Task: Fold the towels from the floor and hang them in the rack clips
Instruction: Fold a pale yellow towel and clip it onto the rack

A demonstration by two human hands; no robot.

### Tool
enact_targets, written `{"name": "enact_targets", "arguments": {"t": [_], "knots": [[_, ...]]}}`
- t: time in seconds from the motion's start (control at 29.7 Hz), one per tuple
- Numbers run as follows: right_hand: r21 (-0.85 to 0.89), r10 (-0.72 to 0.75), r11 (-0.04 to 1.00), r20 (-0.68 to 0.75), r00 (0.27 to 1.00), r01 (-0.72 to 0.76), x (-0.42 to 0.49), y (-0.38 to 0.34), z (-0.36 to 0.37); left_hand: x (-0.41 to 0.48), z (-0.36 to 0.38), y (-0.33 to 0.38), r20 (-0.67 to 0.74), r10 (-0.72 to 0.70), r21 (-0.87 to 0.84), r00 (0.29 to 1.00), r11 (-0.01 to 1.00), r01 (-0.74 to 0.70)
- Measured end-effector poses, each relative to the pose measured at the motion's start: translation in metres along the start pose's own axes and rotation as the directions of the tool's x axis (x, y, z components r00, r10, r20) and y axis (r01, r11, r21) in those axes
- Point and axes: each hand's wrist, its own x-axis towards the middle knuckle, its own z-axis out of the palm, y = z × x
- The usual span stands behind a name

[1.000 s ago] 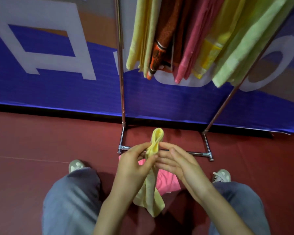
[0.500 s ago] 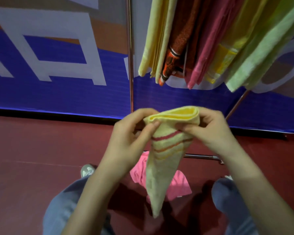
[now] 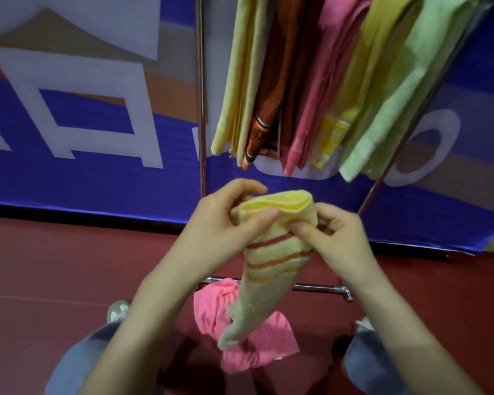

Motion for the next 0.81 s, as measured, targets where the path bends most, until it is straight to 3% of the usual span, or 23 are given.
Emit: {"name": "enact_targets", "arguments": {"t": [0.13,0.44,0.54,0.64,0.71,0.81], "knots": [[0.017,0.081,0.996,0.054,0.995,-0.082,-0.017,0.014,0.001,0.002,0.013,0.003,0.152,-0.073,0.234,0.986,0.972,0.036],[0.059,0.213,0.972,0.193,0.958,-0.228,-0.040,0.050,-0.009,-0.006,0.030,0.002,0.240,-0.042,0.329,0.970,0.944,-0.040],[0.028,0.352,0.924,0.324,0.878,-0.381,-0.061,0.087,-0.009,-0.006,0.028,0.012,0.183,0.014,0.269,0.983,0.961,-0.064],[-0.047,0.552,0.814,0.376,0.745,-0.579,-0.084,0.132,-0.004,-0.004,0.020,0.022,0.163,0.037,0.264,0.986,0.961,-0.079],[-0.117,0.597,0.784,0.413,0.688,-0.610,-0.094,0.153,0.001,-0.003,0.013,0.024,0.161,0.031,0.296,0.986,0.952,-0.078],[-0.122,0.604,0.776,0.425,0.675,-0.618,-0.101,0.167,0.012,-0.006,0.003,0.015,0.127,0.009,0.365,0.992,0.929,-0.055]]}}
